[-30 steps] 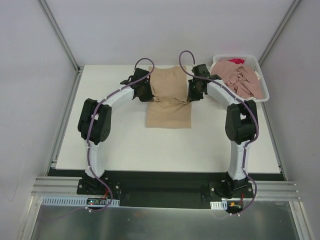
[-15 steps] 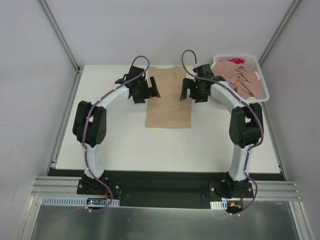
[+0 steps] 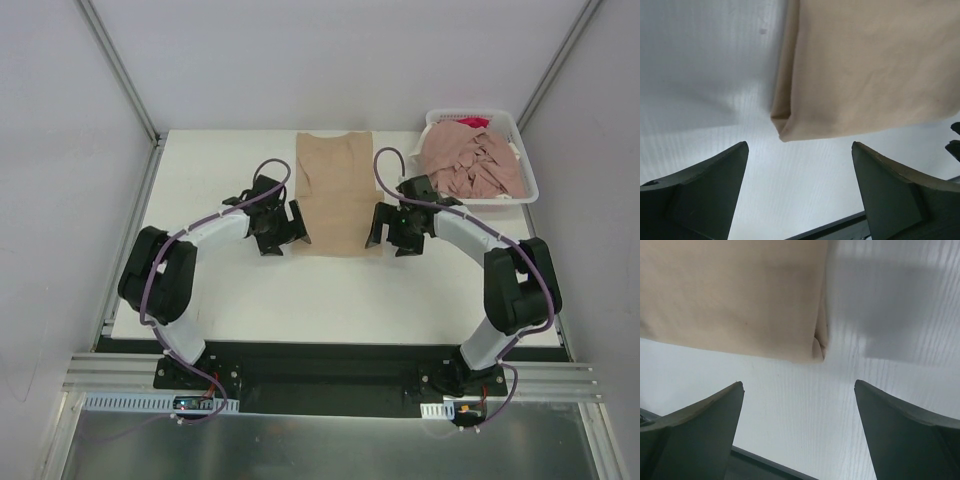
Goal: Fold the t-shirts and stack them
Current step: Grab one side of the 2/3 rectangular tshirt with both arms
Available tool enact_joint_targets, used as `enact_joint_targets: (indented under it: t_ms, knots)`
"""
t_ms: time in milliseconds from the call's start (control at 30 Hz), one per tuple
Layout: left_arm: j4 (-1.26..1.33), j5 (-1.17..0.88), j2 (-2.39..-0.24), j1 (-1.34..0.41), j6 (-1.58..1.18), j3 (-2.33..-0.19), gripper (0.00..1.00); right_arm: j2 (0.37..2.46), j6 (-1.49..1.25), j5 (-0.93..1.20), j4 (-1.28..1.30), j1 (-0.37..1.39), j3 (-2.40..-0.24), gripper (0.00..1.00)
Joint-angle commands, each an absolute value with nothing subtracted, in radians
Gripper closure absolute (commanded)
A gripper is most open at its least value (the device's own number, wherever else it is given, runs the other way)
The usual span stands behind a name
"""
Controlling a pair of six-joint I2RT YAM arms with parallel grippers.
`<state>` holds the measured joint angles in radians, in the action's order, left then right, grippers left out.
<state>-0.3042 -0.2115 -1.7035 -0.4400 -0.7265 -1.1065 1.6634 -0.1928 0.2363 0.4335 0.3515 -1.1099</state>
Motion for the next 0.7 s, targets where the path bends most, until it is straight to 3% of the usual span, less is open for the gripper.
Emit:
enact_joint_targets:
  t_ms: [0, 267, 400, 433, 500, 567, 667]
  knots:
    - [-0.273, -0.144, -1.726, -0.440, -0.814, -1.089, 0.18, 1.621, -0.239, 0.239, 0.388, 0.354, -1.077, 0.03]
    - [-0.273, -0.107, -1.796, -0.437, -0.868, -1.080, 0.37, 1.615, -0.255, 0.192, 0.385, 0.357, -1.037, 0.01]
    - [-0.273, -0.124, -1.830, -0.437, -0.877, -1.074, 0.62, 1.629, -0.270, 0.184, 0.374, 0.357, -1.019, 0.04]
    - [-0.273, -0.136, -1.832, -0.439, -0.880, -1.069, 0.75, 1.629, -0.279, 0.181, 0.373, 0.357, -1.016, 0.04]
    - [-0.270, -0.140, -1.824, -0.439, -0.890, -1.043, 0.91, 1.631, -0.299, 0.170, 0.368, 0.357, -1.015, 0.06]
    - [-0.265, -0.137, -1.806, -0.440, -0.894, -1.026, 0.99, 1.637, -0.319, 0.175, 0.354, 0.359, -1.015, 0.09]
    - [-0.247, -0.135, -1.786, -0.440, -0.907, -0.993, 1.00, 1.657, -0.339, 0.204, 0.321, 0.365, -1.015, 0.16]
